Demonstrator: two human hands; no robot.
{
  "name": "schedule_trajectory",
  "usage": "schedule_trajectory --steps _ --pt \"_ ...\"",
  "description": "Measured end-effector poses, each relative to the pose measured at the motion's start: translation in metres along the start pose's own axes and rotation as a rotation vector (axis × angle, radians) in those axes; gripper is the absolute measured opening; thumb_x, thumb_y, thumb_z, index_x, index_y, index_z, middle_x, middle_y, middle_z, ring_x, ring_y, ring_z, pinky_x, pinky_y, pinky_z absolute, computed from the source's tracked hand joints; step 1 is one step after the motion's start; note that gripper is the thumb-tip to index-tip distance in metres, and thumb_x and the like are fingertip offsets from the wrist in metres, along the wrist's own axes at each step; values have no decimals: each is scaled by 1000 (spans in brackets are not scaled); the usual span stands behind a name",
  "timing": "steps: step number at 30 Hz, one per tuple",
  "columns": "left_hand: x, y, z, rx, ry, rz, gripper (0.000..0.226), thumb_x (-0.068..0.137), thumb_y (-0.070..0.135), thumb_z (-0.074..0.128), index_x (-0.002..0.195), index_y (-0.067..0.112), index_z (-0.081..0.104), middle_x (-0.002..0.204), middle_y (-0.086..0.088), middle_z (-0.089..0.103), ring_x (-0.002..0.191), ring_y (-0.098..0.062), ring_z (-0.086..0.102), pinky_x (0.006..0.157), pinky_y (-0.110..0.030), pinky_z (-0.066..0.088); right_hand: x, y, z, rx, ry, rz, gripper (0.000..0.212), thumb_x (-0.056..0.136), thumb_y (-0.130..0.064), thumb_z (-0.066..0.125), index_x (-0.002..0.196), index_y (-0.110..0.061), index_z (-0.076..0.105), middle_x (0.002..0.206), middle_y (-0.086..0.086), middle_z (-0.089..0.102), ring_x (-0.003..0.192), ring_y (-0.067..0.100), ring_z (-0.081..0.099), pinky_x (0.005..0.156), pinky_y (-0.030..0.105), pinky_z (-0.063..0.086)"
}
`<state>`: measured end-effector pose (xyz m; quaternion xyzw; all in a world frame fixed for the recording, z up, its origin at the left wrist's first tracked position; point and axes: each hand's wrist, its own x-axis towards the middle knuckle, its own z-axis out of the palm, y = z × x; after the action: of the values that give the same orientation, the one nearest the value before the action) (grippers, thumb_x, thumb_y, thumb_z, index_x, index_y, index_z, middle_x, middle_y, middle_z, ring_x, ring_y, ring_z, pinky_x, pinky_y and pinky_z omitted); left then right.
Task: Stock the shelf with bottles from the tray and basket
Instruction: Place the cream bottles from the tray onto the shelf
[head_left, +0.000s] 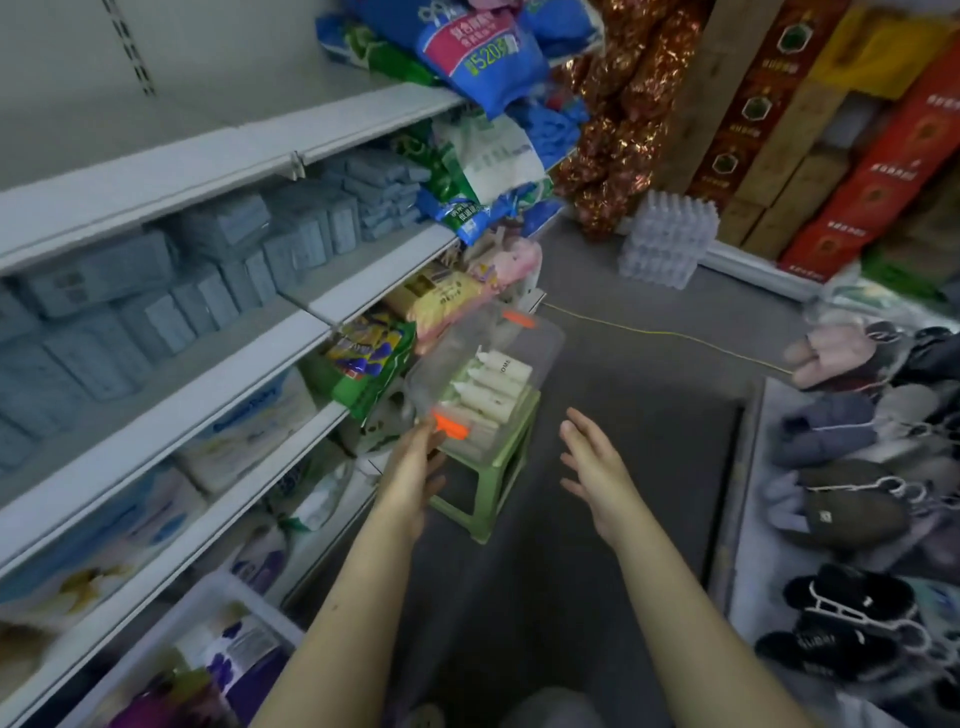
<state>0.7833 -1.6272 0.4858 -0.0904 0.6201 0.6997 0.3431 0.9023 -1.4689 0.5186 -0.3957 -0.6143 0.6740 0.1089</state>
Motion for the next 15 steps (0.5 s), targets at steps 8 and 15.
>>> schedule_trajectory --steps 8,15 --pt "92 -6 59 107 70 -112 43 99 50 42 129 22 55 122 8 59 111 -16 51 100 -37 37 131 5 -38 -132 -49 96 45 98 -41 51 141 -30 45 140 -4 48 131 20 44 109 42 37" --pt "157 -6 123 63 302 -165 43 97 52 44 122 20 57 124 0 60 112 -20 54 94 -36 41 244 -20 -65 -269 -234 144 49 95 -47 53 141 -31 45 143 -5 48 130 19 45 107 41 39"
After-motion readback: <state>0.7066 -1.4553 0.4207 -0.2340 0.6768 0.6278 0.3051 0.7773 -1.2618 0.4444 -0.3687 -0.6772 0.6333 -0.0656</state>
